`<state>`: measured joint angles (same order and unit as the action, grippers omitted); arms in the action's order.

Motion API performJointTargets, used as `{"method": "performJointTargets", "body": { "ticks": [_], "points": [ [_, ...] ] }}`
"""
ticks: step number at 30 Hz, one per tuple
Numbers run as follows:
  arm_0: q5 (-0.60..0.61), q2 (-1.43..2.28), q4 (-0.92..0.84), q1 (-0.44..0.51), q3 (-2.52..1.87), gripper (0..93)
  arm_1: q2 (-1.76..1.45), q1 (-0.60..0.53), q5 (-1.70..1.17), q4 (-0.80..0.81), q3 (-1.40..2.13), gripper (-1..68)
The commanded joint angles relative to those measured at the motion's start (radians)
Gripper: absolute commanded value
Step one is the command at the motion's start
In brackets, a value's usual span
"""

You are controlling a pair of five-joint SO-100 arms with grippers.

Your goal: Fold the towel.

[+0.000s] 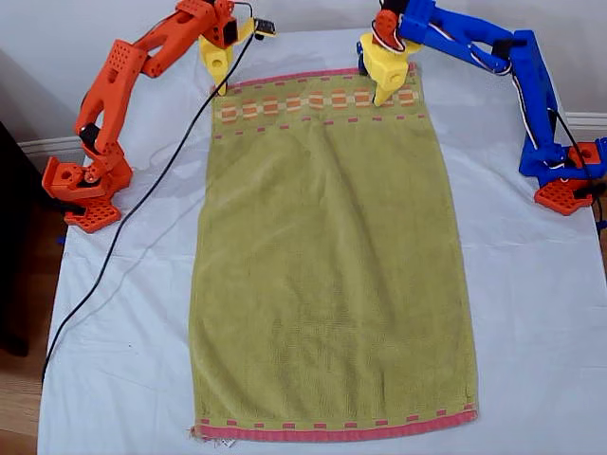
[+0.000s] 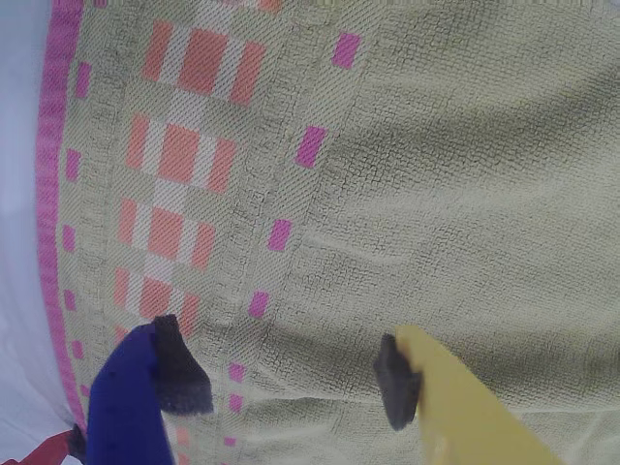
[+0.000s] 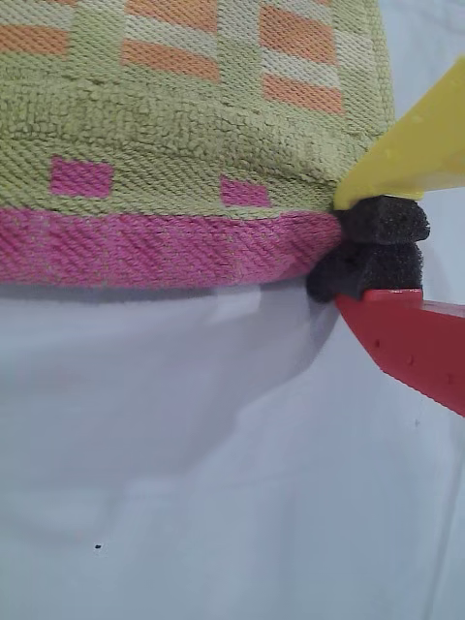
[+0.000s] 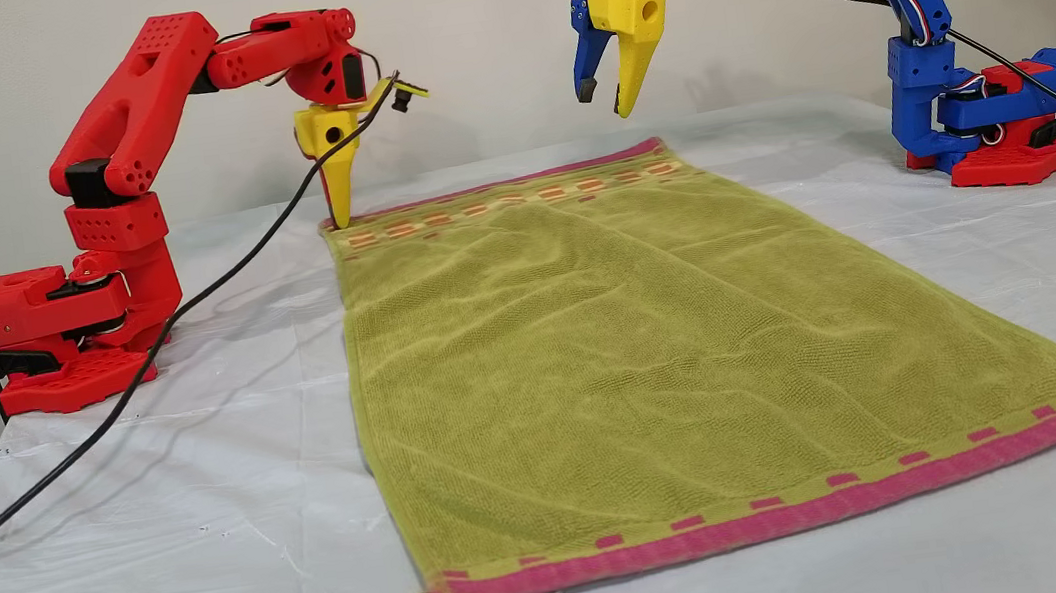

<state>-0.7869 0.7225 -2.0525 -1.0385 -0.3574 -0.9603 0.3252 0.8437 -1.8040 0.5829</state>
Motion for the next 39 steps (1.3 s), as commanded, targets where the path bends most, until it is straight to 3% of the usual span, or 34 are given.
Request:
{"method": "performJointTargets", "body": {
  "ticks": [1,10,21,39],
  "points": [
    [-0.002,0.069,-0.015,-0.020,-0.005,0.1,-0.067,0.009,-0.011,0.005,-0.066,38.1],
    [-0.020,0.020,-0.015,0.031,0.258,0.1,-0.067,0.020,-0.012,0.005,-0.057,38.1],
    [-0.028,0.002,-0.015,0.031,0.275,0.1,-0.089,0.044,-0.028,0.005,-0.031,38.1],
    [0.023,0.078,-0.015,0.011,0.262,0.1,0.095,0.365,-0.204,0.005,-0.206,38.0]
  ]
}}
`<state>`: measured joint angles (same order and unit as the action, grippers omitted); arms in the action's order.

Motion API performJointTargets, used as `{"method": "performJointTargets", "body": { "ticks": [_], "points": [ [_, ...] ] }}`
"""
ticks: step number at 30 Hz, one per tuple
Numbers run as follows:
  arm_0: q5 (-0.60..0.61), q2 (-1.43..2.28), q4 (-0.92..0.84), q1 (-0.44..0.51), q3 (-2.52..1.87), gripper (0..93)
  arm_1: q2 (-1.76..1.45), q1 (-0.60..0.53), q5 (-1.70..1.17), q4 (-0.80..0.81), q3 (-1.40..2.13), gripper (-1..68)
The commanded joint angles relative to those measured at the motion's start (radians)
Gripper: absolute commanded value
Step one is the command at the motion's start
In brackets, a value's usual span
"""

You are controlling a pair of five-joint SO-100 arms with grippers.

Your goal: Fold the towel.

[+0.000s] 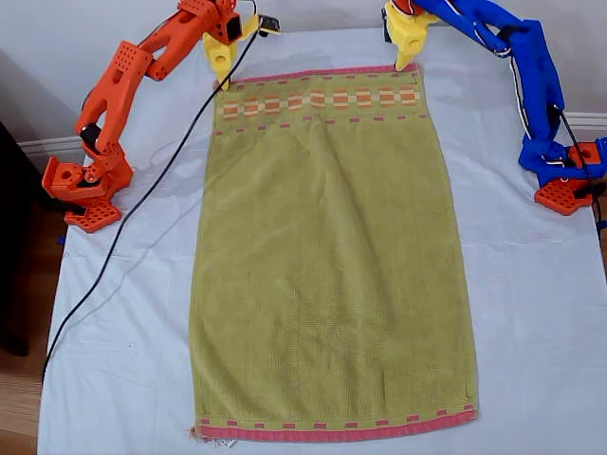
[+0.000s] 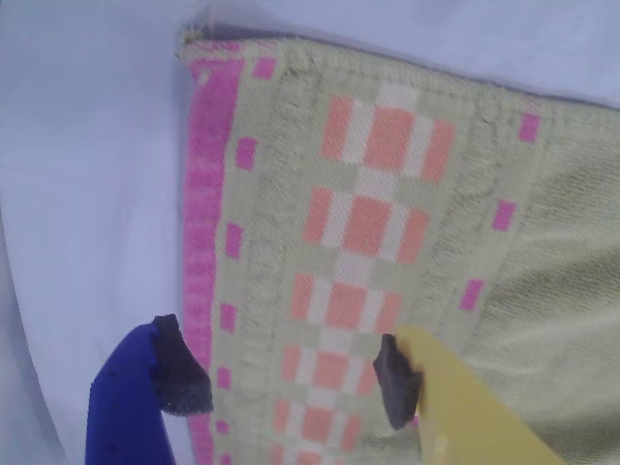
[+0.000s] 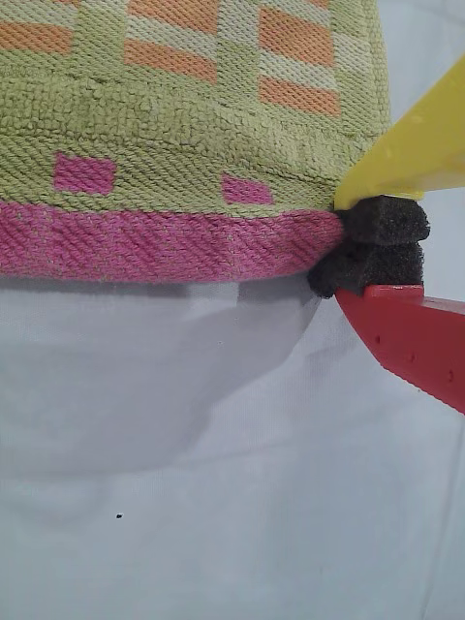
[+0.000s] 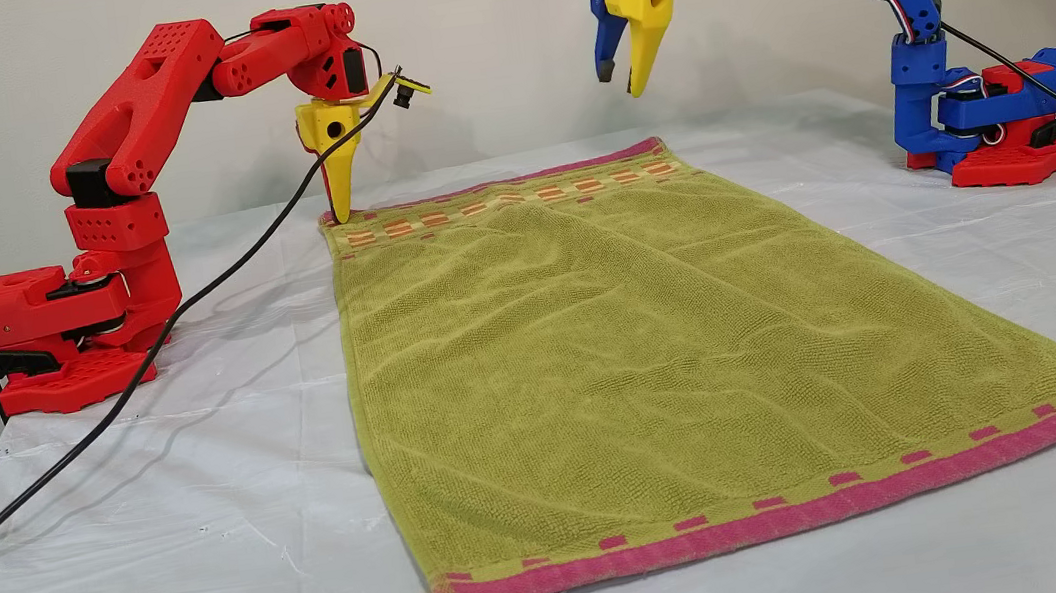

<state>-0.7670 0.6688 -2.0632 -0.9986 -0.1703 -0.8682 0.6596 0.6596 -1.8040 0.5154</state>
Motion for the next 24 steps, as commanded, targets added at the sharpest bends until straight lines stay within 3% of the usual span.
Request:
{"method": "performJointTargets", "body": {
  "ticks": [1,12,24],
  "points": [
    [0.005,0.135,-0.005,-0.029,0.074,0.1,0.034,0.048,-0.025,0.005,-0.173,38.0],
    [0.017,0.137,-0.005,-0.020,0.044,0.1,0.201,0.144,-0.037,0.005,-0.288,38.0],
    [0.015,0.149,-0.005,-0.018,0.003,0.1,0.322,0.117,0.107,0.005,-0.310,38.0]
  ]
}}
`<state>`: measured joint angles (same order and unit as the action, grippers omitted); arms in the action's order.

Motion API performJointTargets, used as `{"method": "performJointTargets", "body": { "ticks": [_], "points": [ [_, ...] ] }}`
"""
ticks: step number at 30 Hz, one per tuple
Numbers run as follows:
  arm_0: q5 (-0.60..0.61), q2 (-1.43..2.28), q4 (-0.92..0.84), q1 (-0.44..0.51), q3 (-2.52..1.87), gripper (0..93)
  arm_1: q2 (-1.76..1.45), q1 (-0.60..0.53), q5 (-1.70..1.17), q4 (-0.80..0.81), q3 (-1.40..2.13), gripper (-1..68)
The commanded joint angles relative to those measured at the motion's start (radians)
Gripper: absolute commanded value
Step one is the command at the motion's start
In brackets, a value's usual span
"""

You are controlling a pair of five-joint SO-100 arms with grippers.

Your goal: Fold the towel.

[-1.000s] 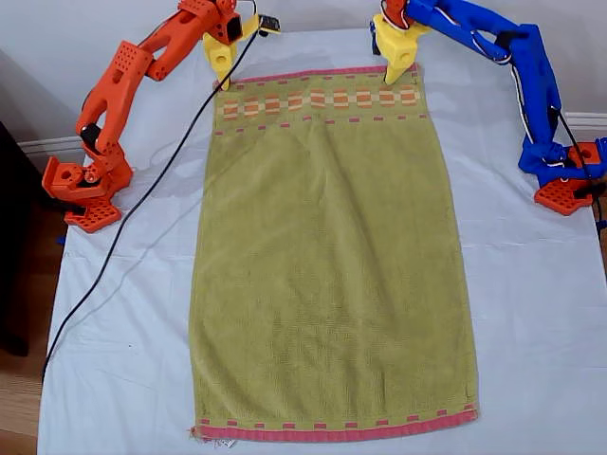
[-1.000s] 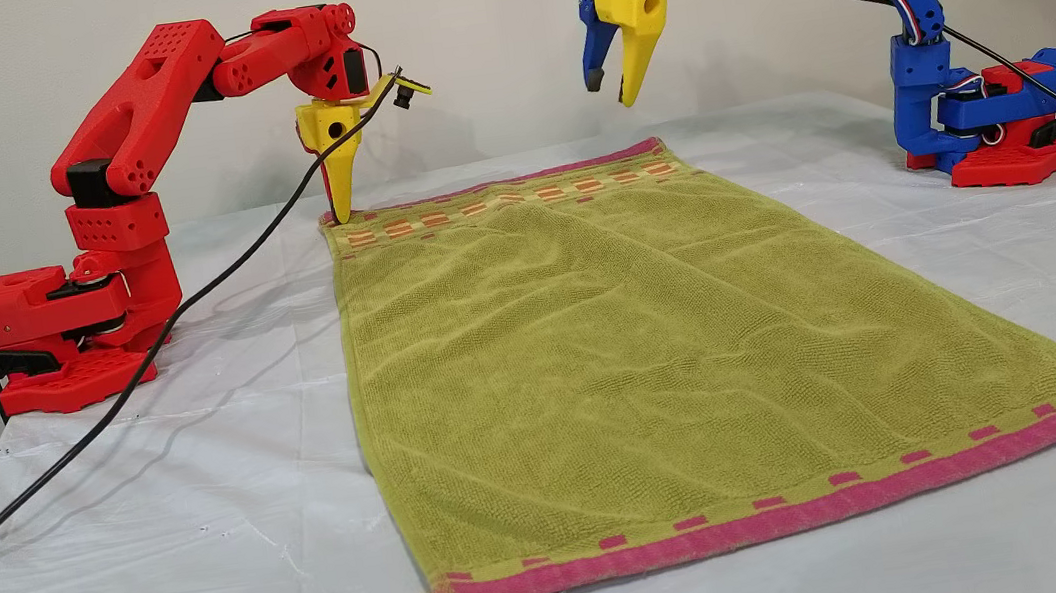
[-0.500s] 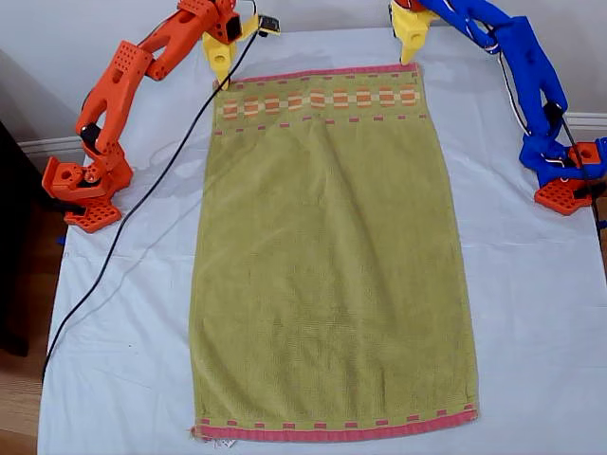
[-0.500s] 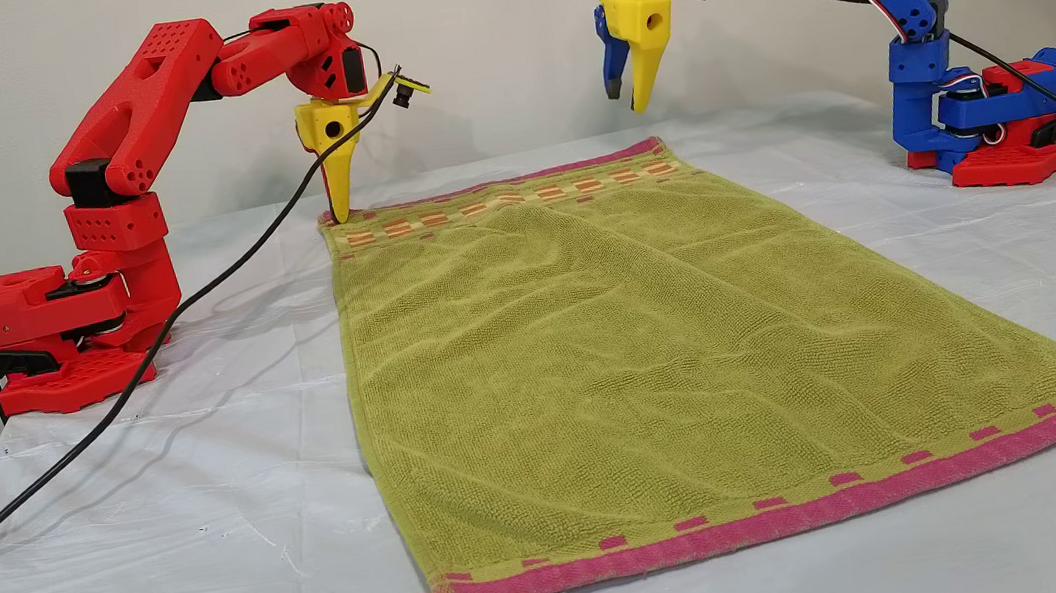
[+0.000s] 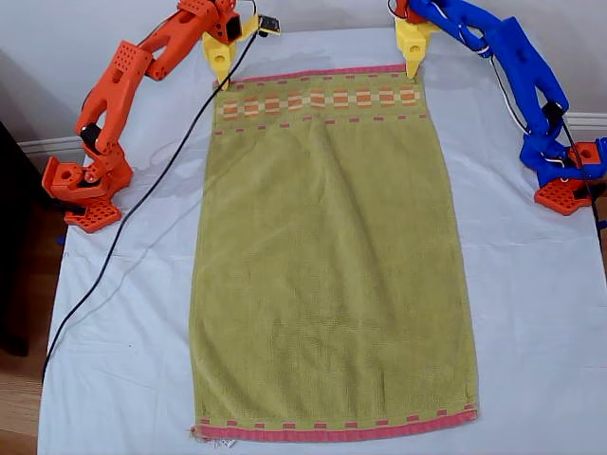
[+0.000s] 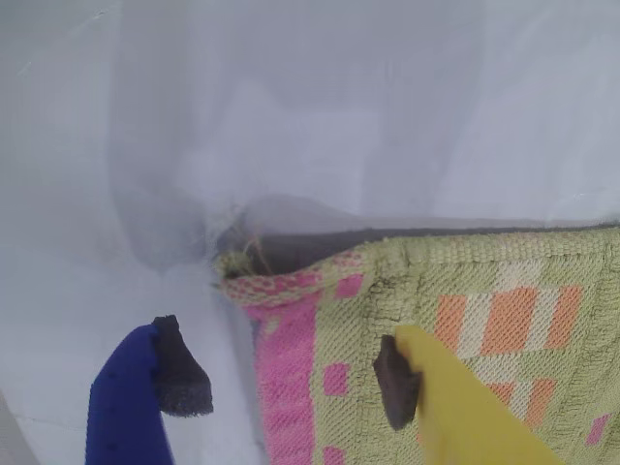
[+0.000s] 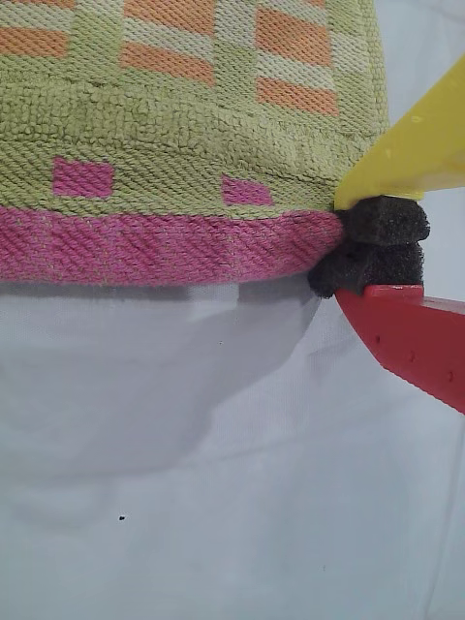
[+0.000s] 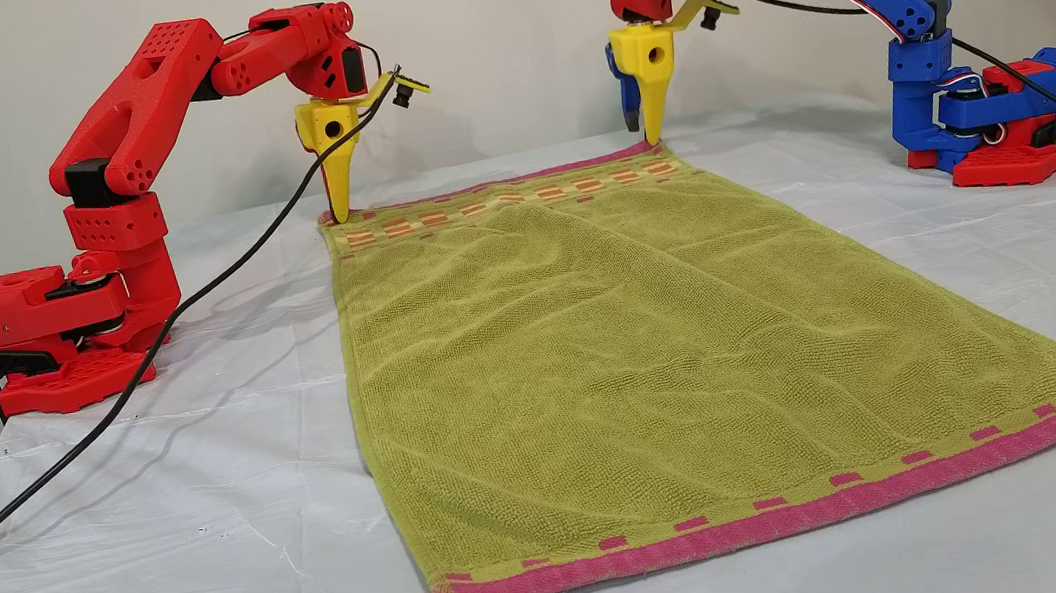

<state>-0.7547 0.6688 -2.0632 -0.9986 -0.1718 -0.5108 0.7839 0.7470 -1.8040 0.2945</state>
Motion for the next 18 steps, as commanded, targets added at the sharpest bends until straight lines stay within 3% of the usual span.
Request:
{"method": "performJointTargets", "body": {
  "ticks": [1,18],
  "points": [
    [0.002,0.150,-0.005,-0.018,0.002,0.1,-0.020,-0.008,0.021,0.005,-0.097,38.0],
    [-0.018,0.144,-0.005,-0.008,0.037,0.1,0.015,-0.011,0.146,0.005,-0.040,38.0]
  ]
}}
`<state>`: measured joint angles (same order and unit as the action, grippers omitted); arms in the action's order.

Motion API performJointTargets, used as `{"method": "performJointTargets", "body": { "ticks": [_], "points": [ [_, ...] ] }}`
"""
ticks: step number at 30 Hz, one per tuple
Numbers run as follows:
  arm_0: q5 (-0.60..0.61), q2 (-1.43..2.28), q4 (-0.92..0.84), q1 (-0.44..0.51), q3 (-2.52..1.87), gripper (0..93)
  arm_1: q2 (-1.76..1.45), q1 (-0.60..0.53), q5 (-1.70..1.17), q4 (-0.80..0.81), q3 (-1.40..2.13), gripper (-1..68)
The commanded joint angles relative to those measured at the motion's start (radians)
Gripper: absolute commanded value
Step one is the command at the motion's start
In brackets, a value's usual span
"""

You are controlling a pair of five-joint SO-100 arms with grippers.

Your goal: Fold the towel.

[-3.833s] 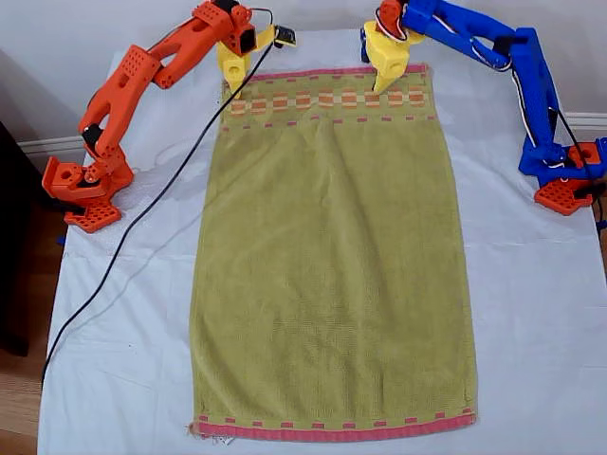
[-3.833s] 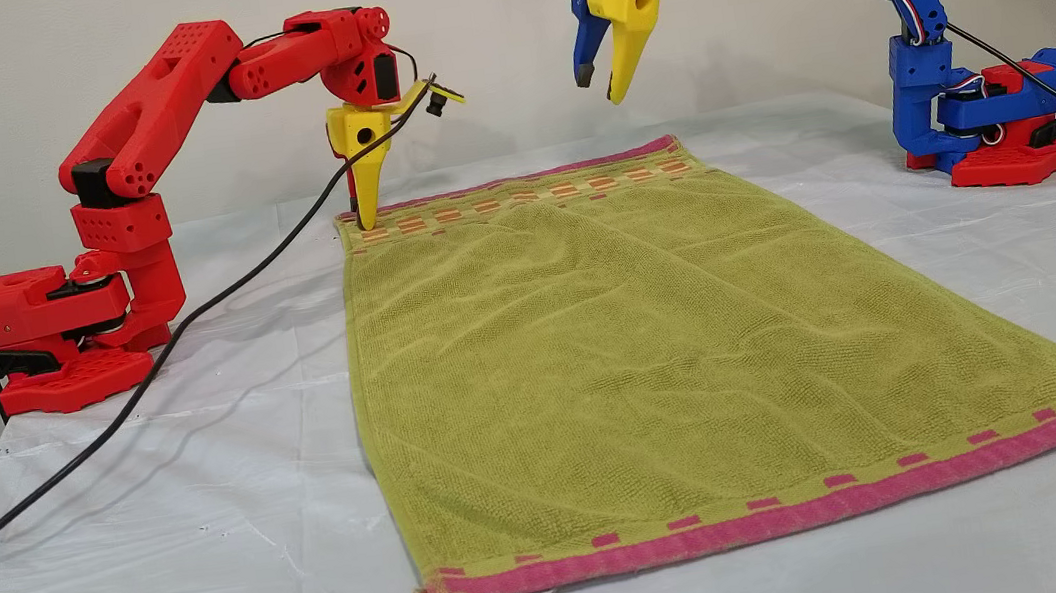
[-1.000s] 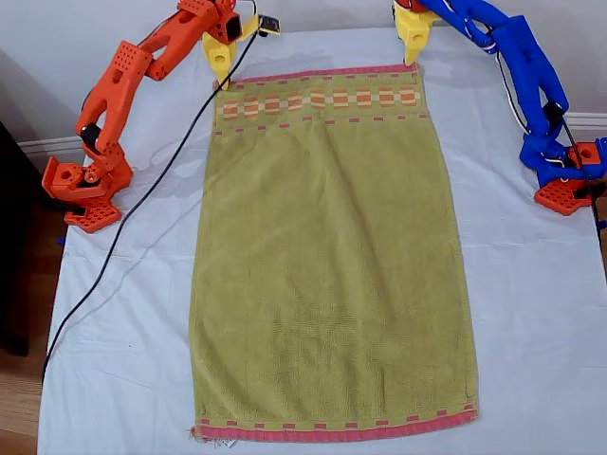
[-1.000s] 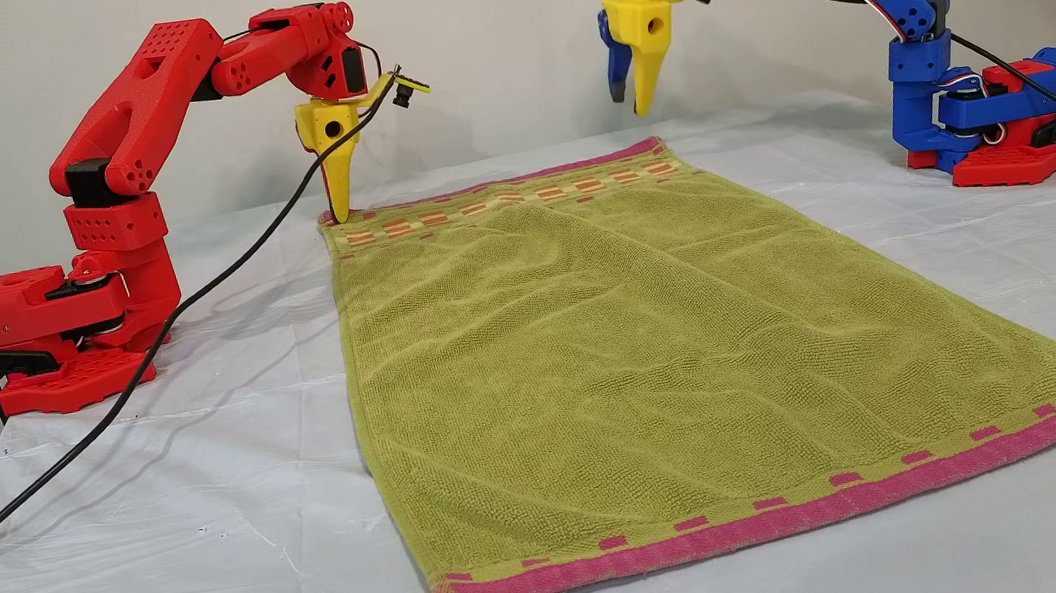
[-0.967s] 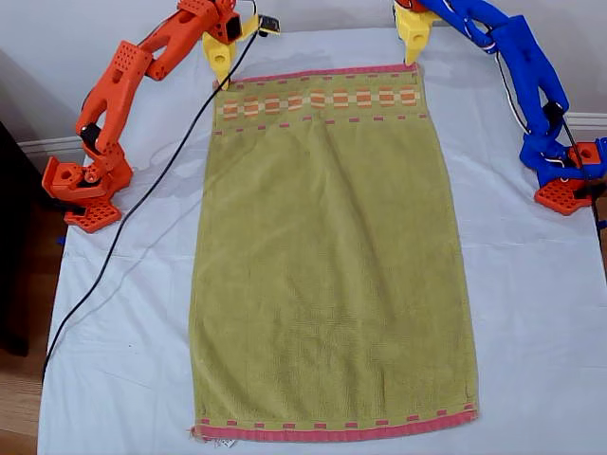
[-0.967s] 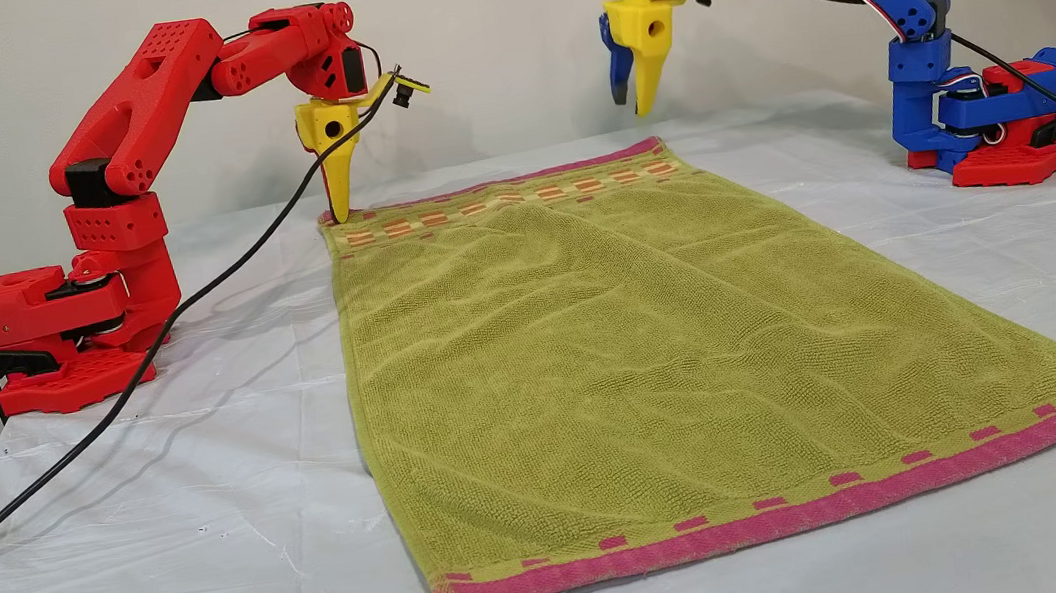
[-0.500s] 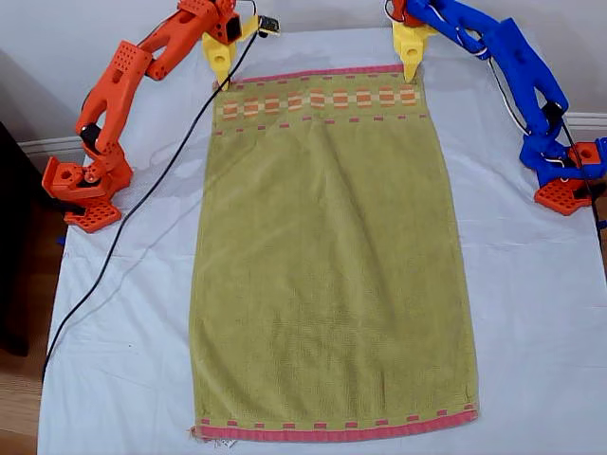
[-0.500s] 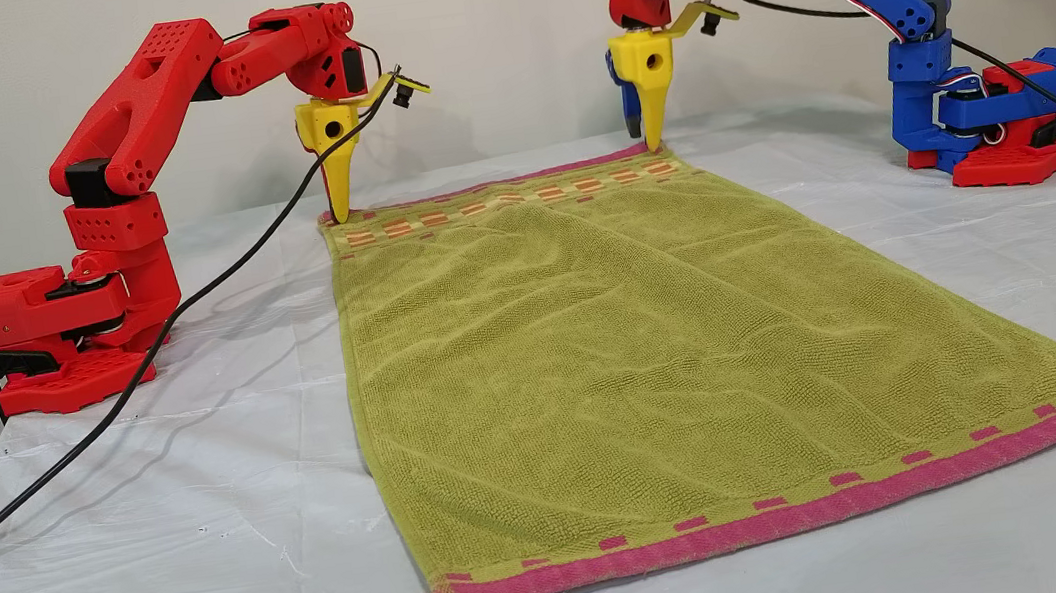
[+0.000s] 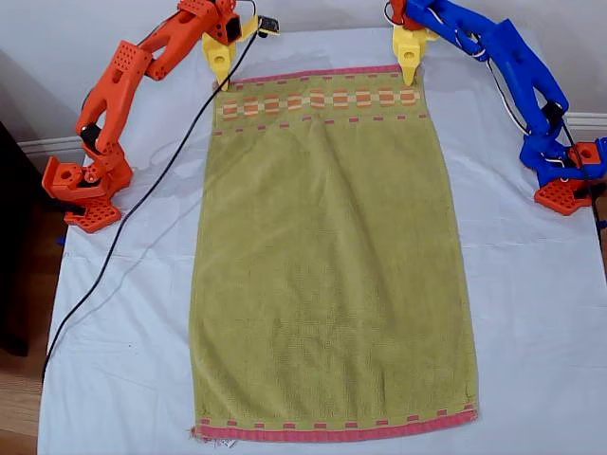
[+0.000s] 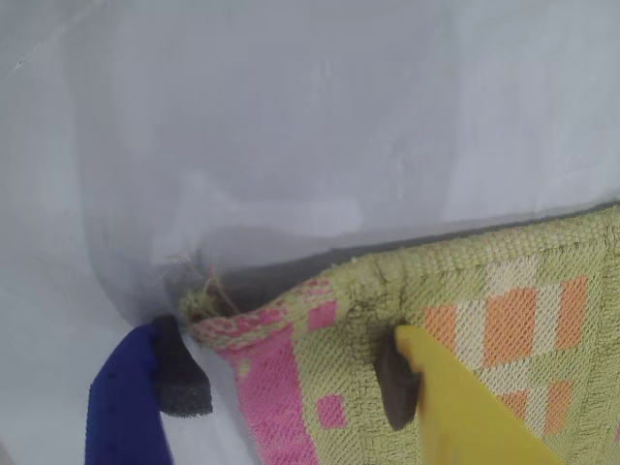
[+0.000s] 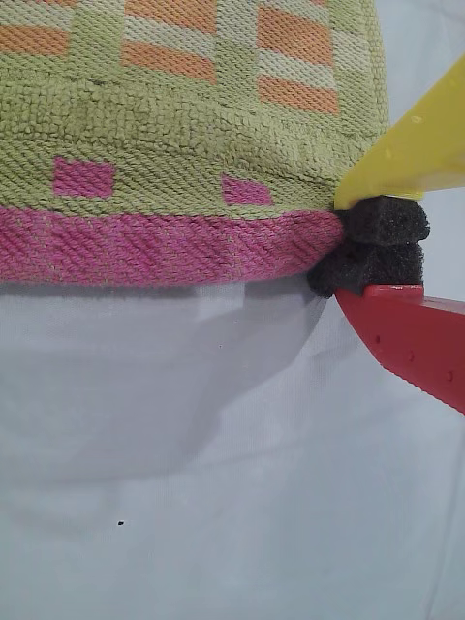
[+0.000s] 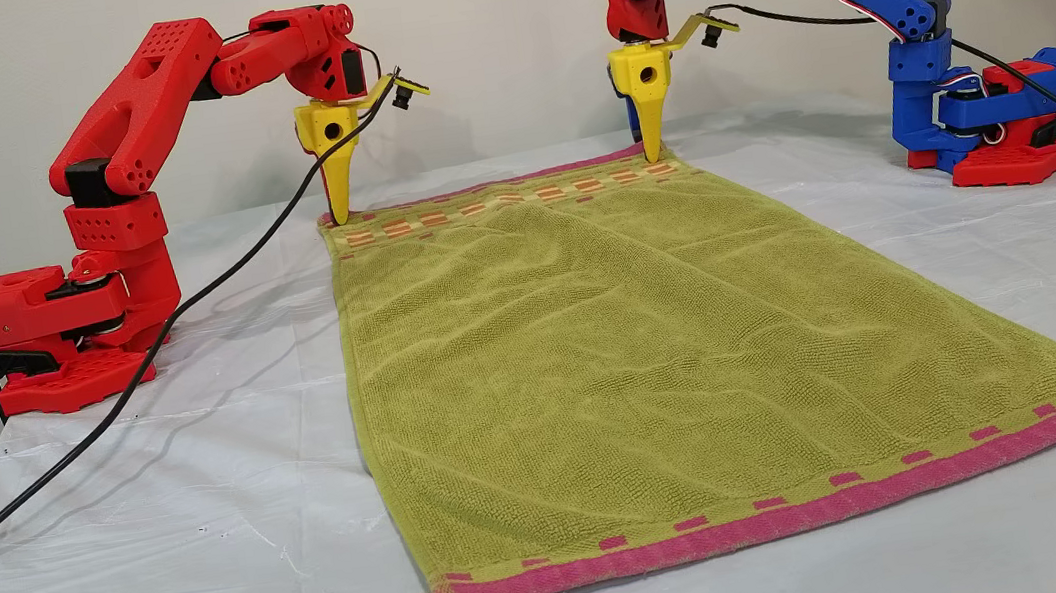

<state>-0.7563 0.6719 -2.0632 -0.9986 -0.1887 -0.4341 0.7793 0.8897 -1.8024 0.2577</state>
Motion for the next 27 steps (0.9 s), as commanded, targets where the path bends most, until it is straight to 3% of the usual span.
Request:
{"method": "performJointTargets", "body": {
  "ticks": [1,6,7,8,21,27],
  "points": [
    [-0.017,0.141,-0.005,-0.008,0.057,0.1,-0.061,-0.008,-0.002,0.003,-0.003,38.0],
    [-0.018,0.138,-0.005,-0.014,0.058,0.1,-0.058,-0.003,-0.015,0.003,-0.011,37.9],
    [-0.018,0.137,-0.005,-0.014,0.058,0.1,-0.055,-0.003,-0.020,0.003,-0.017,26.2],
    [-0.018,0.135,-0.005,-0.014,0.058,0.1,-0.058,0.000,-0.008,0.003,-0.009,9.5],
    [0.003,0.146,-0.005,-0.009,0.084,0.1,-0.023,-0.044,-0.084,0.003,-0.067,4.8],
    [0.034,0.281,-0.005,-0.006,-0.006,0.1,-0.172,-0.087,-0.086,0.003,-0.077,0.5]
  ]
}}
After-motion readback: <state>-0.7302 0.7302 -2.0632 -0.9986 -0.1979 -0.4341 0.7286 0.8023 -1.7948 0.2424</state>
